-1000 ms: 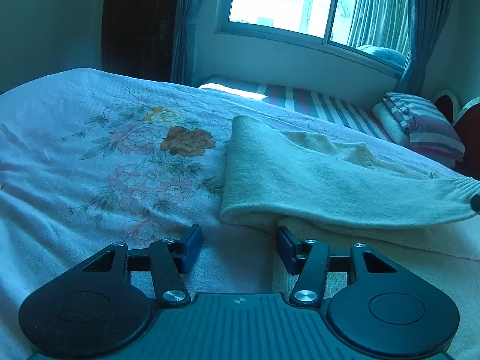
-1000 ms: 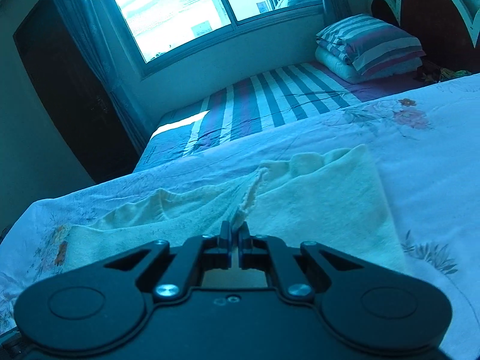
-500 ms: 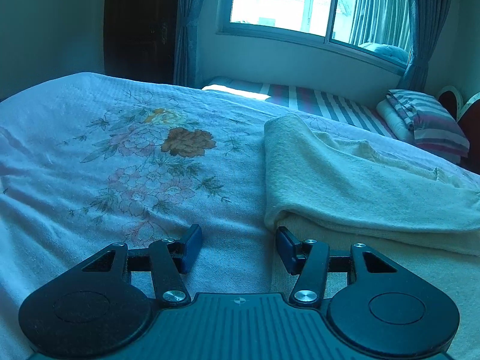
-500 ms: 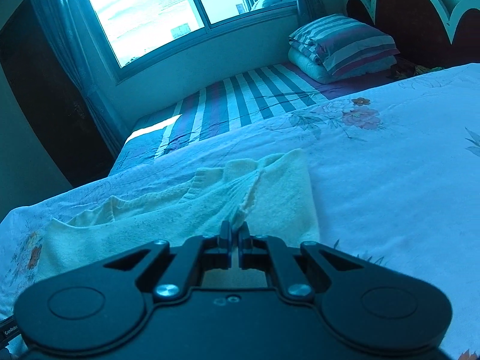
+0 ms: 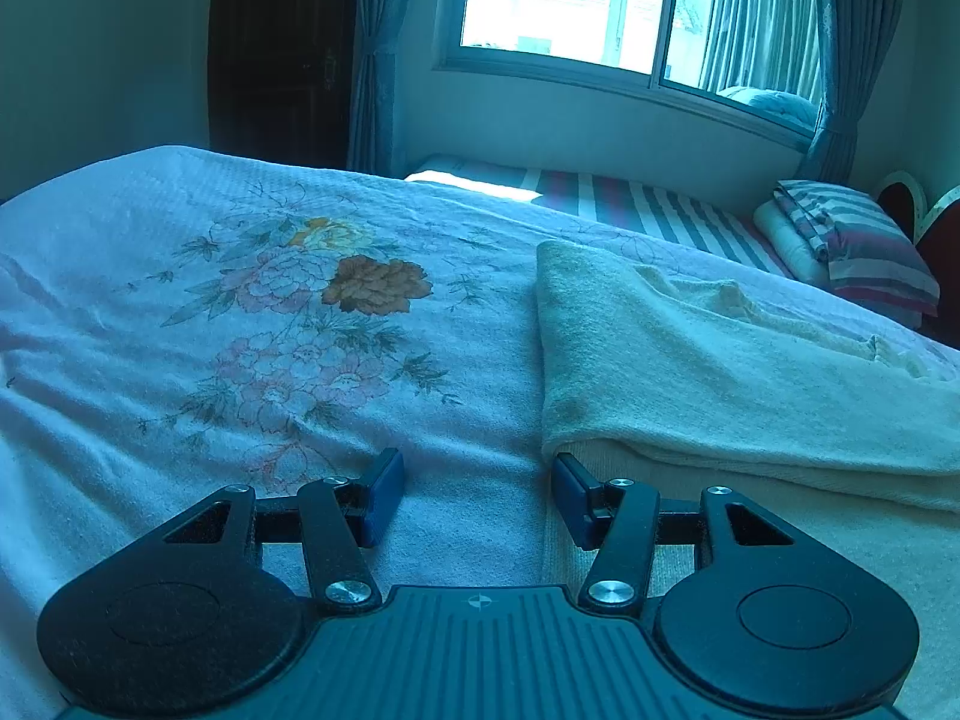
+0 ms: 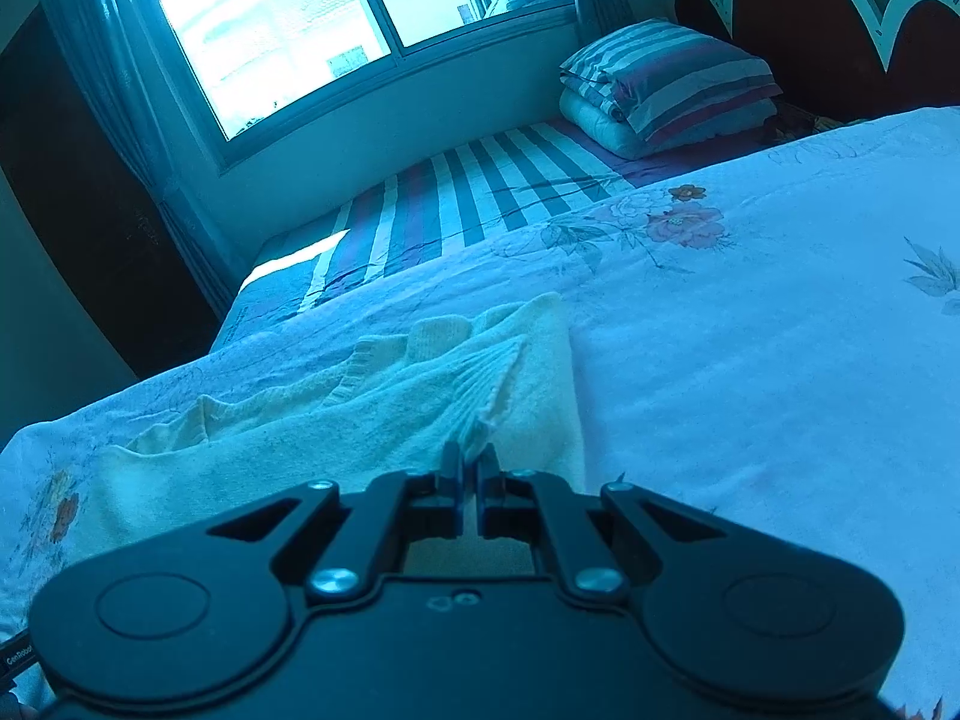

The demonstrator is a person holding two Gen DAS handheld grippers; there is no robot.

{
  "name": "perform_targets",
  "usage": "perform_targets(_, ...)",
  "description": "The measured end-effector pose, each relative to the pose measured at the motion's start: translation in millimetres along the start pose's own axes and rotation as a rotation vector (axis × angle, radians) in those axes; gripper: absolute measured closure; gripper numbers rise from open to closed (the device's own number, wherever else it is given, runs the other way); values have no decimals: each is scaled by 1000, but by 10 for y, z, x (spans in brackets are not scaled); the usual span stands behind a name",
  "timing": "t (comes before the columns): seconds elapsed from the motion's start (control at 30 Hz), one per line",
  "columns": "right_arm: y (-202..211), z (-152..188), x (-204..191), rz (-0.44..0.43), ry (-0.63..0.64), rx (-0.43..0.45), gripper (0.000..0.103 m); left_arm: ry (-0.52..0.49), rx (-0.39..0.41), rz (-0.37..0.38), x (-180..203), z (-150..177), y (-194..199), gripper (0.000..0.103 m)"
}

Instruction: Fold small clothes

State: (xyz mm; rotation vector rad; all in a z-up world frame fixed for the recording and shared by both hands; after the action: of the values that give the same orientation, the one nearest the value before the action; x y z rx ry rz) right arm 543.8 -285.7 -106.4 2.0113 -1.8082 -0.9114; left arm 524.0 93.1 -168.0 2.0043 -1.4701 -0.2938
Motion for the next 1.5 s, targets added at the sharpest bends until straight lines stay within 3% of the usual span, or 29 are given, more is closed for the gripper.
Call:
perform_targets(0.3, 107, 161, 146, 21, -63, -15, 98, 28, 11, 18, -35, -9, 32, 50)
perform_targets(0.37, 86, 190, 129, 23, -52, -22, 98, 30, 11, 18, -42, -14, 22, 60)
perform_targets(0.5, 9, 224, 195, 26, -71, -49, 98, 46, 1, 11, -115, -32, 28, 62)
perform_targets(0.6, 270, 160, 246, 80, -64, 24, 86, 38, 9, -12, -236, -58, 184, 62)
perform_targets(0.63, 373, 107, 260, 78, -46, 68, 89, 36, 33, -15, -263, -97, 257, 62)
perform_targets(0.77, 249, -136, 196, 62, 30, 79, 95, -39, 93, 123, 127, -390, 265, 62)
perform_targets(0.87, -52, -174, 88, 53, 91, 41, 94, -103, 73, 227, 584, -507, 39, 62)
perform_targets(0.93, -219, -110, 31, 78, 157, 1, 93, -152, 33, 220, 748, -452, -189, 62)
perform_targets(1.0, -289, 15, 74, 102, 180, -55, 96, -183, -58, 188, 726, -293, -388, 62)
perform_targets(1.07, -177, 73, 110, 102, 201, -47, 97, -241, -18, 190, 660, -218, -236, 62)
perform_targets(1.1, -74, 93, 119, 127, 214, -33, 89, -255, -5, 179, 621, -200, -162, 62)
perform_targets(1.2, 67, 102, 164, 115, 176, 29, 85, -224, -5, 176, 522, -156, -107, 62)
perform_targets(1.27, -94, 190, 148, 127, 174, -65, 82, -245, 8, 163, 534, -121, -112, 59)
perform_targets(1.3, -103, 208, 116, 141, 192, -54, 84, -263, 6, 153, 560, -125, -82, 57)
perform_targets(1.33, -69, 183, 76, 159, 202, -73, 82, -272, 1, 161, 573, -142, -29, 49)
perform_targets(1.37, 17, 152, 42, 160, 193, -69, 81, -280, 4, 173, 575, -158, 59, 35)
perform_targets(1.4, 186, 120, -9, 140, 186, -26, 81, -291, 28, 178, 571, -170, 179, 31)
perform_targets(1.43, 348, 111, -75, 127, 193, 14, 79, -307, 57, 189, 564, -175, 308, 29)
perform_targets(1.5, 587, 139, -231, 100, 209, 36, 66, -316, 51, 199, 535, -168, 473, 29)
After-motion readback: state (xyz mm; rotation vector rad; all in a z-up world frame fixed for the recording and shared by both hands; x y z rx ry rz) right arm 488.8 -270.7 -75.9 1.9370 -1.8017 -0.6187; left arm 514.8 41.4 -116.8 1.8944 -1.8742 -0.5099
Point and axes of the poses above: each gripper's, at about its wrist camera, not at the fingertips, and y roughly against the way its jaws point, x to its right, z to its underside, the point moved 3 cm from there along -y, roughly the way its jaws point, and after that the axes turned 7 degrees about y, right-handed, at the moved point
